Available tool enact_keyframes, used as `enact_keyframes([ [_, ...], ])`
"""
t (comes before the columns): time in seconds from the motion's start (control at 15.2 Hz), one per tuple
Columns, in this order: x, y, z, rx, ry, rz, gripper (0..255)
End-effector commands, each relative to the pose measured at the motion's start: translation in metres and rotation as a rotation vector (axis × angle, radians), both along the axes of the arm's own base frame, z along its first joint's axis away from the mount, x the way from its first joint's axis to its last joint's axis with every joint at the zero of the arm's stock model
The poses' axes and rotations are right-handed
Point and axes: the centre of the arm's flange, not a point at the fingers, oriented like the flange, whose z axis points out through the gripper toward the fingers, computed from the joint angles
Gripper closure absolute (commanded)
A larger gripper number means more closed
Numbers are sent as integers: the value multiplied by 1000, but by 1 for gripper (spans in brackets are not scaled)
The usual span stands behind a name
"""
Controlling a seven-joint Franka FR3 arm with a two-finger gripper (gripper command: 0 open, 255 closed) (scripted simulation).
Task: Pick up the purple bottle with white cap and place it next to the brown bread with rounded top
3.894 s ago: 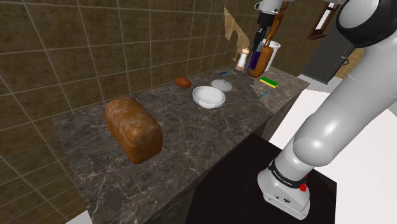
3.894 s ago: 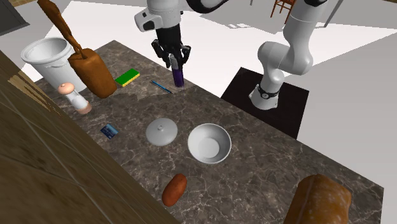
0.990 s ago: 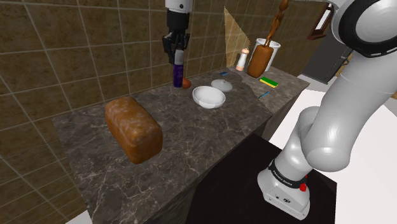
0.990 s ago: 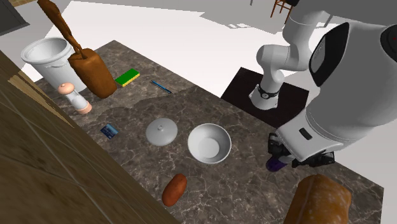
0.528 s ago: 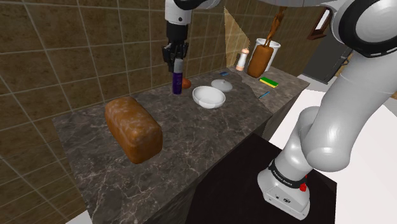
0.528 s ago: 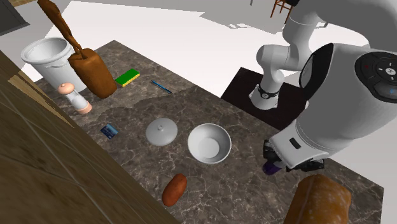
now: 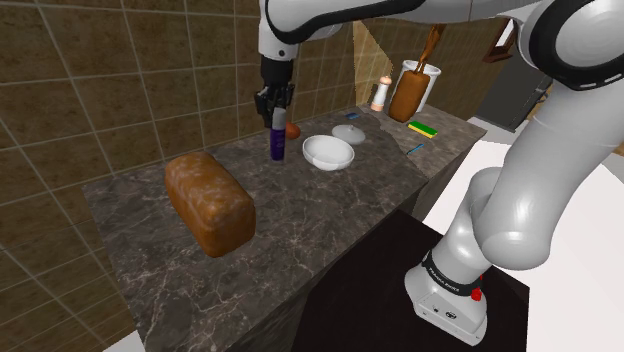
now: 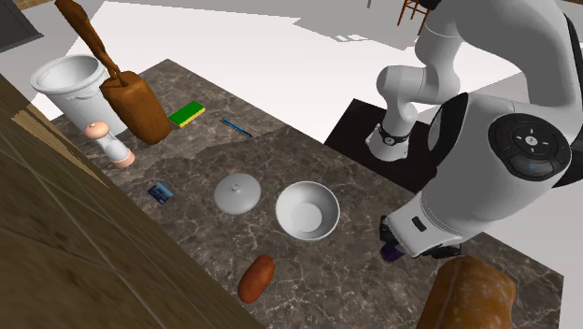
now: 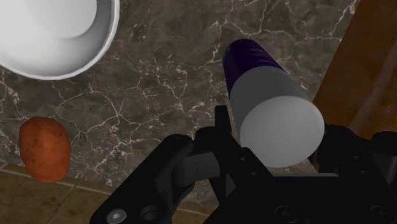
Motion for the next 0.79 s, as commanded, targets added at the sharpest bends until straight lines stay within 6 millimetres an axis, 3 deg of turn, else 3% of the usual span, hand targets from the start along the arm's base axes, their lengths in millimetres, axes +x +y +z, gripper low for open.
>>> enact_keyframes([
  [0.0,1,-1,-11,0,-1,0,255],
  [0.73,1,-1,-69,0,-1,0,255],
])
